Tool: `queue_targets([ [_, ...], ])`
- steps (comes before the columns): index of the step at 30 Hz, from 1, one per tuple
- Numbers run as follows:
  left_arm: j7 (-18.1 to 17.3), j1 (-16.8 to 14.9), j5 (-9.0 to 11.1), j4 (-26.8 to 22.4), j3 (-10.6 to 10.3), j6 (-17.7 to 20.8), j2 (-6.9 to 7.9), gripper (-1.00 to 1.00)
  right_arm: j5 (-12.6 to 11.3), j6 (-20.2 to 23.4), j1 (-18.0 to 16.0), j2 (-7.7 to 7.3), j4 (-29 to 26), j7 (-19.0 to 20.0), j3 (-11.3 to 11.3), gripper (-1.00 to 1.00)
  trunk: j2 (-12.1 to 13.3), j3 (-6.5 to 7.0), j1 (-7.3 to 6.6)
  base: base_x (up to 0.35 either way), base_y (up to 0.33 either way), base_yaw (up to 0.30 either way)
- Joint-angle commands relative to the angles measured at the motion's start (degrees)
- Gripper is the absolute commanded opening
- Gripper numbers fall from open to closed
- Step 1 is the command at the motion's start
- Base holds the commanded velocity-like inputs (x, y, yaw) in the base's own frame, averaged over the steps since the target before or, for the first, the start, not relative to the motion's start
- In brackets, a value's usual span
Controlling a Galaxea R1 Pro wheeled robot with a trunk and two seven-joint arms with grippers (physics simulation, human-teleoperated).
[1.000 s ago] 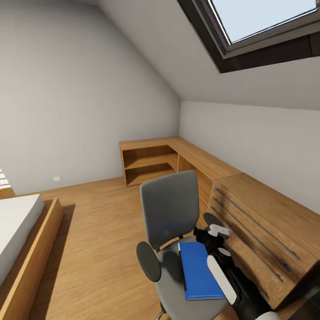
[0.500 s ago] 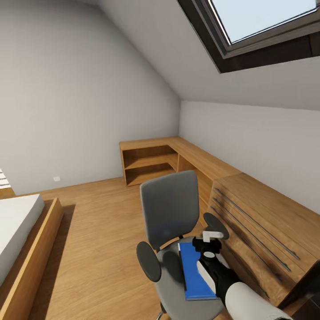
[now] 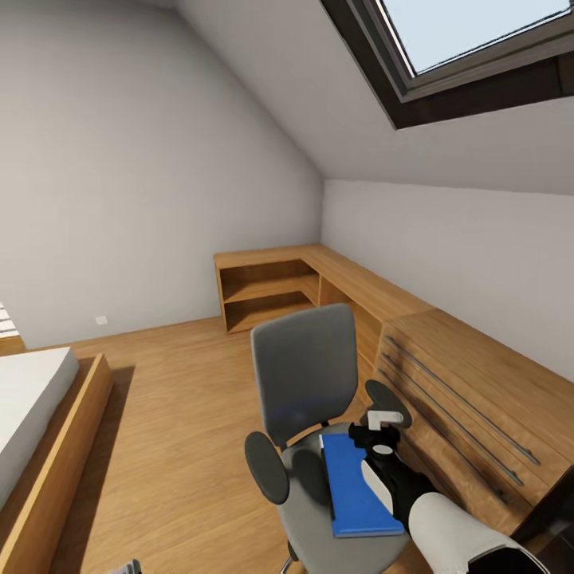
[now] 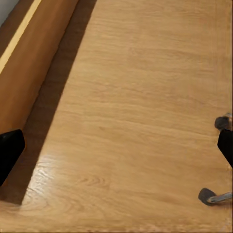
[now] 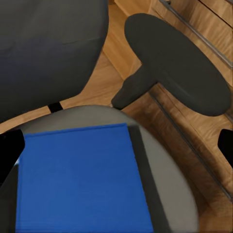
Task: In the bedroom, organize the workspace by keeping the computer under the desk, ensuring the monitor is on the desk, placing the keyboard on the desk next to the monitor, placing the mouse on the desk next to the keyboard, moving the folder from the swivel chair onto the desk next to the mouse, stacking the notebook on top of the folder with the pen on top of the notebook, and positioning the swivel chair next to the desk.
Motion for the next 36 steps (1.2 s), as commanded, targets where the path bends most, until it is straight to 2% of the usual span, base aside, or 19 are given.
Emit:
queue_targets([
  [1,-2.06,0.01,0.36,-0.17,0.17,2.01,0.04,1.0,-1.14,-0.01,-0.08,-0.05,0.02,-0.21,0.45,1.0,-0.46,-0.24,0.23,0.0,0.0,0.0],
  [5,-11.36,0.01,0.97,-0.22,1.95,6.54,0.15,1.0,-2.98,0.11,-0.11,-0.09,0.02,-0.03,0.39,1.0,-2.06,-0.96,1.11,0.0,0.0,0.0],
  [8,-14.38,0.01,1.1,-0.36,3.44,7.47,0.12,1.0,-3.36,0.13,-0.11,-0.09,-0.04,0.0,0.38,1.0,-3.27,-1.5,1.77,0.0,0.0,0.0],
  [12,-14.97,0.01,1.06,-3.72,3.51,9.13,0.04,1.0,-3.44,0.21,-0.11,-0.09,-0.16,-0.05,0.38,1.0,-4.87,-2.22,2.65,0.0,0.0,0.0],
  [18,-14.66,-0.11,0.88,-9.5,3.25,19.24,-0.11,1.0,-3.46,0.29,-0.11,-0.1,-0.32,-0.15,0.38,1.0,-7.28,-3.29,3.97,0.0,0.0,0.0],
  [20,-14.61,-0.72,0.88,-9.95,3.24,20.06,-0.1,1.0,-3.46,0.3,-0.11,-0.1,-0.36,-0.18,0.38,1.0,-8.08,-3.65,4.41,0.0,0.0,0.0],
  [21,-14.59,-1.9,0.87,-10.12,3.24,20.47,-0.1,1.0,-3.46,0.3,-0.11,-0.1,-0.37,-0.21,0.38,1.0,-8.48,-3.83,4.63,0.0,0.0,0.0],
  [22,-14.55,-4.38,0.93,-10.24,3.24,22.61,-0.1,1.0,-3.46,0.31,-0.11,-0.08,-0.42,-0.23,0.38,1.0,-8.88,-4.01,4.85,0.0,0.0,0.0],
  [25,-14.34,-11.89,1.17,-9.59,3.31,34.56,-0.14,1.0,-3.46,0.31,-0.11,-0.02,-0.48,-0.25,0.38,1.0,-10.09,-4.55,5.5,0.0,0.0,0.0],
  [26,-14.27,-15.9,1.27,-7.86,3.39,39.61,-0.16,1.0,-3.46,0.49,-0.11,-0.01,-0.48,-0.27,0.38,1.0,-10.49,-4.73,5.72,0.0,0.0,0.0],
  [27,-14.26,-17.2,1.33,-7.2,3.43,40.89,-0.16,1.0,-3.46,0.74,-0.11,-0.01,-0.5,-0.27,0.38,1.0,-10.89,-4.91,5.94,0.0,0.0,0.0],
  [29,-14.27,-21.72,2.87,-5.28,3.6,43.96,-0.28,1.0,-3.46,3.29,-0.11,-0.05,-0.92,-0.18,0.36,1.0,-11.69,-5.27,6.38,0.0,0.0,0.0],
  [32,-14.27,-24.24,5.31,-4.17,3.65,45.07,-0.64,1.0,-3.52,5.38,-0.11,-0.08,-2.85,-0.17,-0.24,1.0,-12.89,-5.81,7.04,0.0,0.0,0.0],
  [34,-14.33,-24.88,5.82,-3.55,3.55,43.53,-0.77,1.0,-3.54,6.53,-0.11,-0.09,-3.77,-0.17,-1.84,1.0,-13.69,-6.17,7.48,0.0,0.0,0.0],
  [35,-14.75,-25.17,5.98,-3.85,3.64,38.23,-0.53,1.0,-3.54,8.94,-0.11,-0.18,-4.29,-0.09,-3.79,1.0,-14.1,-6.34,7.7,0.0,0.0,0.0],
  [36,-14.59,-25.29,5.85,-4.55,3.57,35.85,-0.59,1.0,-3.55,9.37,-0.11,-0.27,-4.4,-0.07,-4.18,1.0,-14.5,-6.52,7.92,0.0,0.0,0.0],
])
